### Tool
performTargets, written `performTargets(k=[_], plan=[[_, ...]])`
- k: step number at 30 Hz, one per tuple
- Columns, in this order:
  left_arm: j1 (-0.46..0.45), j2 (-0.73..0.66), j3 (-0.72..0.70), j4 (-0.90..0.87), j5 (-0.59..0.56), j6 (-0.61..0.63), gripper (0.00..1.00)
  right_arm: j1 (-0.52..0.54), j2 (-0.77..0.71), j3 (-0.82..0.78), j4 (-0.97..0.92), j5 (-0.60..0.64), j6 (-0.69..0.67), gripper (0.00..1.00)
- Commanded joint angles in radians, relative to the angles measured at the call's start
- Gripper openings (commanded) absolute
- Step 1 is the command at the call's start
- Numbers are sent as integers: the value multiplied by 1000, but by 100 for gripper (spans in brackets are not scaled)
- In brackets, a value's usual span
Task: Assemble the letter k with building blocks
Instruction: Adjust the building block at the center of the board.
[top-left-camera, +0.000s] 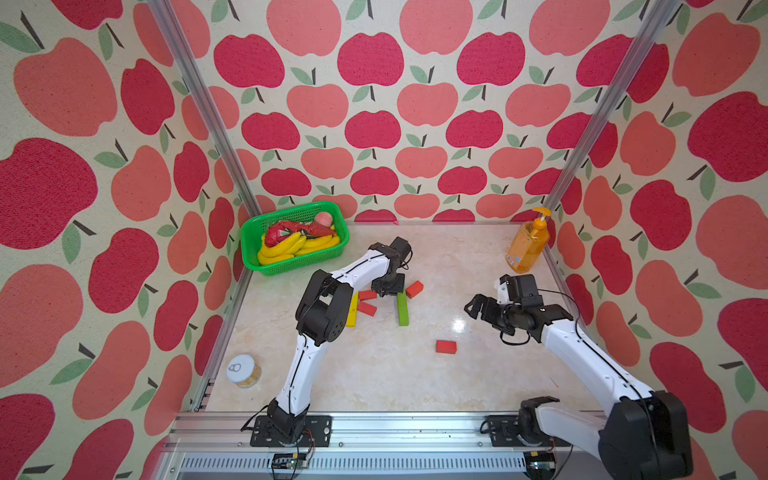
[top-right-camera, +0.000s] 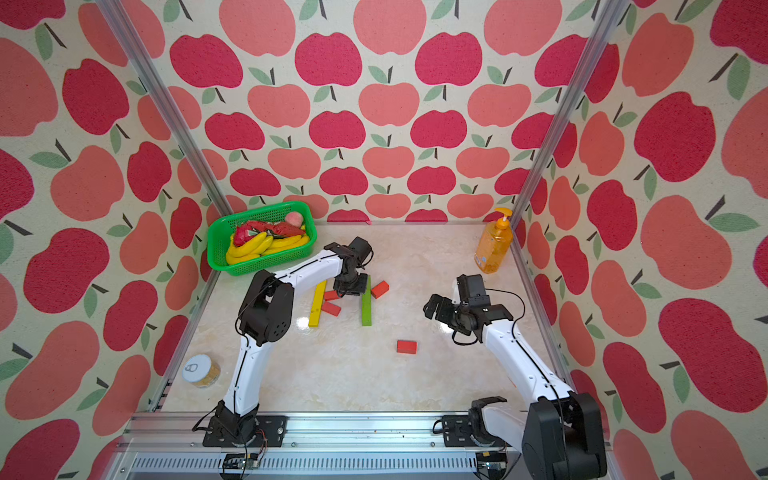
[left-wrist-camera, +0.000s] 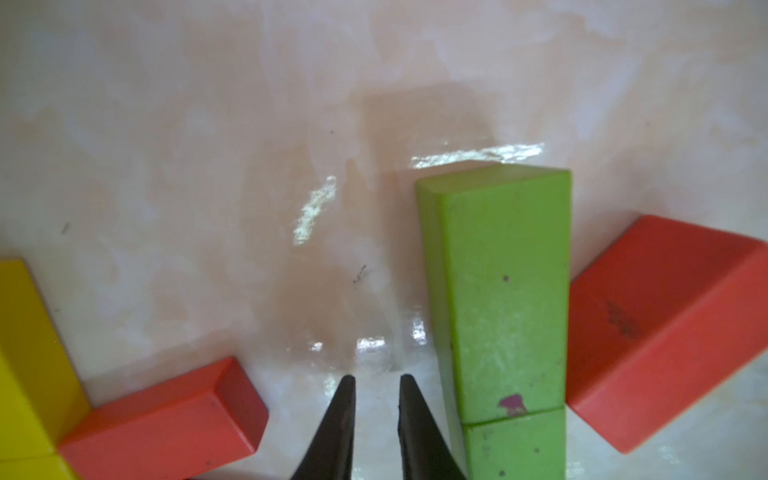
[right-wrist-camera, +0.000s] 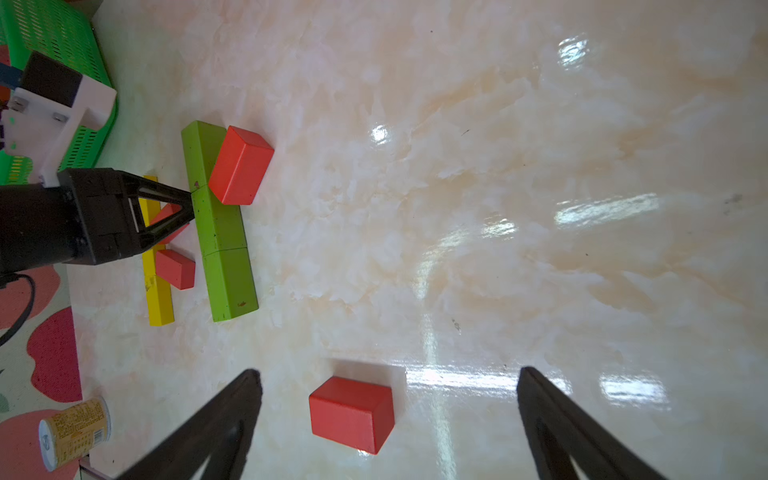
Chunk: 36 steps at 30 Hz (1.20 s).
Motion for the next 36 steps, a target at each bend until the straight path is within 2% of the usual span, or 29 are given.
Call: performTargets(k=[1,21,27,31,33,36], plan=[[6,39,30,-2,16,-19,24,-6,3,13,-4,-7,14,99],[4,50,76,-63,-13,-30,27,-6,-11,-2,1,-8,20,99],[10,2,49,-56,-12,-19,29,-6,-9,3,0,-10,10,99],[9,-104,37,-79,-62,54,40,2,31,73,-70,-3,-71,99],[9,-178,-3,-53,-72,110,54,17,57,115,-112,2,-125,99],[21,-288,-65,-6,-23,205,72,57,102,172,-153,-11,-205,99]])
